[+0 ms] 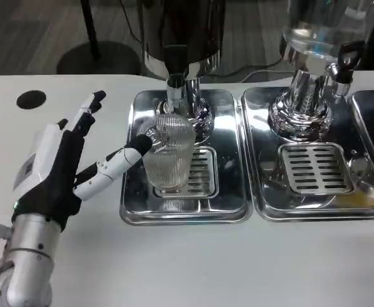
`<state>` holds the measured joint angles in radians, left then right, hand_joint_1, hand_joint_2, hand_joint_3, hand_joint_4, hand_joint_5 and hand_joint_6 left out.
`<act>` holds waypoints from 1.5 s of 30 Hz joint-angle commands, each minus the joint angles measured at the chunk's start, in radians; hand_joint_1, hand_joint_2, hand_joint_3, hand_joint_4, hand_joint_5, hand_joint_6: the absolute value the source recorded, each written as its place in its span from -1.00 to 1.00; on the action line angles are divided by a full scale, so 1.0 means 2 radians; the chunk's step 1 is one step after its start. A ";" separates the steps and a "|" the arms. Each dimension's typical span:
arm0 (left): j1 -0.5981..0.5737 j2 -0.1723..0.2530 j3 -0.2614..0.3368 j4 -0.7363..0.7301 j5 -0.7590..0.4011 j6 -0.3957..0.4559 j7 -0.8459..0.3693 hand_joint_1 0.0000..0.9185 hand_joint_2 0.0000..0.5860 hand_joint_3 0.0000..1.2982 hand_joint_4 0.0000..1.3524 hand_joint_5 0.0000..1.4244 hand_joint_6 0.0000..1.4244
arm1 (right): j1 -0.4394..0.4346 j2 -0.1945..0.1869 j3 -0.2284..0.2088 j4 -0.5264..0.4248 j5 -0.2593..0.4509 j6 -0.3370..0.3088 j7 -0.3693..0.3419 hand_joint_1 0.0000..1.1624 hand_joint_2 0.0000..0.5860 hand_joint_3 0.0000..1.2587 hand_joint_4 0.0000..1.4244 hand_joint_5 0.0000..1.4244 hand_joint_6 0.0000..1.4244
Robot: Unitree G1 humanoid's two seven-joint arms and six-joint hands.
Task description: Grasp the cup under the faucet to collect the drink, then remove the cup.
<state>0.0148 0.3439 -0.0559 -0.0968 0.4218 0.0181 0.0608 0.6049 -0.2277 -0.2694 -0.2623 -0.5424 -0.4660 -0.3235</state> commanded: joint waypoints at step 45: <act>-0.034 -0.032 -0.034 0.084 -0.007 0.012 -0.006 -0.82 -0.88 -0.59 -0.57 -0.69 -0.95 | 0.021 0.002 -0.015 -0.015 0.017 -0.018 0.001 0.27 0.82 -0.46 -0.63 -0.73 -0.91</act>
<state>-0.0436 0.2868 -0.1127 0.0566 0.4008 0.0381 0.0555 0.6392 -0.2273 -0.2897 -0.2807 -0.5177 -0.4867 -0.3232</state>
